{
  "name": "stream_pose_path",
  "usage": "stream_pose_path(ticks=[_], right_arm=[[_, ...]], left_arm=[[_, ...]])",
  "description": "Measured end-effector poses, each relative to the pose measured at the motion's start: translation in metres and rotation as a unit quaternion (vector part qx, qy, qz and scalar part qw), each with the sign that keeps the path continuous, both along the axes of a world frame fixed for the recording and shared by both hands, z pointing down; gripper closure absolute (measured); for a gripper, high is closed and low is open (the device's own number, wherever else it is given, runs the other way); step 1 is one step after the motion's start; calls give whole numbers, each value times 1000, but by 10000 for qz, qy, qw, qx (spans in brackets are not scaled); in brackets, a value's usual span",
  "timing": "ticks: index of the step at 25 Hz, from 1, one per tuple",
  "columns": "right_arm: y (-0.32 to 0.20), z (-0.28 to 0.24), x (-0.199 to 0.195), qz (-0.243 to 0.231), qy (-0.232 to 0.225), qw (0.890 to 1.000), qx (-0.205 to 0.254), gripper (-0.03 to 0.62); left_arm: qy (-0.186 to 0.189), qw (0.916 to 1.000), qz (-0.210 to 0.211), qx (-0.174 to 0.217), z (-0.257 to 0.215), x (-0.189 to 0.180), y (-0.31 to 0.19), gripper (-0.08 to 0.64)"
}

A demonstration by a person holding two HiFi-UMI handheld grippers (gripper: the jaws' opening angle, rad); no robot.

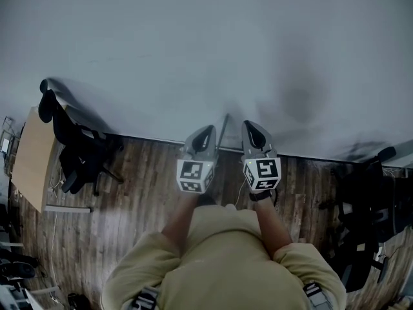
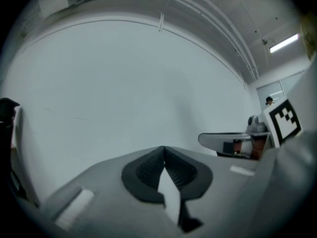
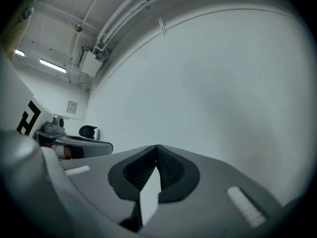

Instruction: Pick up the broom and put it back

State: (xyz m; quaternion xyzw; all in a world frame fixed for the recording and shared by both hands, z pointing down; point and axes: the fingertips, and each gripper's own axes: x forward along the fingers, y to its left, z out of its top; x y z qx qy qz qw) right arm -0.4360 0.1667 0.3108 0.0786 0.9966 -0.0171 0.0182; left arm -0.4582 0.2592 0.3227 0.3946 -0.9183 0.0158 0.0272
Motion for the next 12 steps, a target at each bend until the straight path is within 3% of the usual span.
stream_pose_path(ticks=[7,12], right_arm=[[11,15,2,27,119,9990,-430,588],[39,11,16,-27,157,9990,-410,588]], left_arm=[[147,9993,-118,-321,16,27,35,561],[365,9988,-129,-290,17,46,65,561]])
